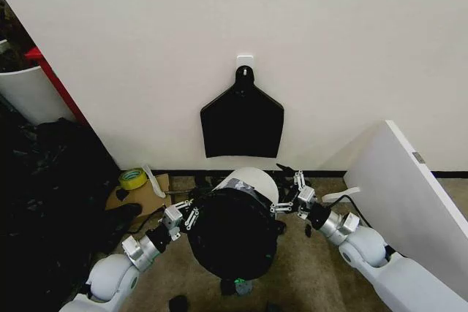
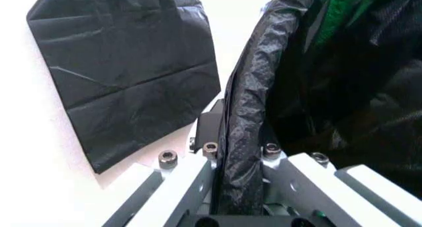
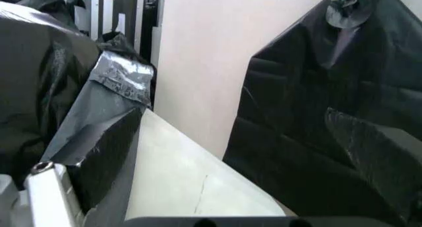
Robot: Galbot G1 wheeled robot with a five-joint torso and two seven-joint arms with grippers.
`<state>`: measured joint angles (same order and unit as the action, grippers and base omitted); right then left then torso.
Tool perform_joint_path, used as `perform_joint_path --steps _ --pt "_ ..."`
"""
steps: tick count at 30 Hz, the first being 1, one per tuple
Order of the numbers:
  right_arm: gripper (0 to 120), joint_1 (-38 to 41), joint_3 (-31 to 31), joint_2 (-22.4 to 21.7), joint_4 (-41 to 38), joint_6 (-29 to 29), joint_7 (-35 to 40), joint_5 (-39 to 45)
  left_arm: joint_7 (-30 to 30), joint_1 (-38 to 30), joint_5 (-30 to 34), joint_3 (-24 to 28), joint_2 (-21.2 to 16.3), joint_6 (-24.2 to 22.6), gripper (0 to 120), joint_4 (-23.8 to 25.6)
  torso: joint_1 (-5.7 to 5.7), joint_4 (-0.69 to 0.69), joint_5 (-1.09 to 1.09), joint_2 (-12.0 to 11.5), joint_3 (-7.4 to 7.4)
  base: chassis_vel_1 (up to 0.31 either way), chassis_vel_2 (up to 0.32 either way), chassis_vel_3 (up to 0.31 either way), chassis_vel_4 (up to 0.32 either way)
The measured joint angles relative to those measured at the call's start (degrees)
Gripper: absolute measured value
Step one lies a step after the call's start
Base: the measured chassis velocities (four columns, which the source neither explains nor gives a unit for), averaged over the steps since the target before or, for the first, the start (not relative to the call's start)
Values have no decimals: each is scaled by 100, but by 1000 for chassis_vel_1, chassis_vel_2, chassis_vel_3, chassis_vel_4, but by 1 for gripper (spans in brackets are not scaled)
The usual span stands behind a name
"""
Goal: Place the garbage bag over the trash bin.
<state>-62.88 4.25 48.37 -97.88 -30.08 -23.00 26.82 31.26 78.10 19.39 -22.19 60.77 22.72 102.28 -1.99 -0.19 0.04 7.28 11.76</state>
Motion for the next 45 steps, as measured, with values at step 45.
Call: perform_joint_path --steps 45 --pt "100 -558 -48 826 -1126 -550 2089 -1631 -6353 -127 3960 517 735 -5883 1 1476 0 0 0 1 0 0 0 0 0"
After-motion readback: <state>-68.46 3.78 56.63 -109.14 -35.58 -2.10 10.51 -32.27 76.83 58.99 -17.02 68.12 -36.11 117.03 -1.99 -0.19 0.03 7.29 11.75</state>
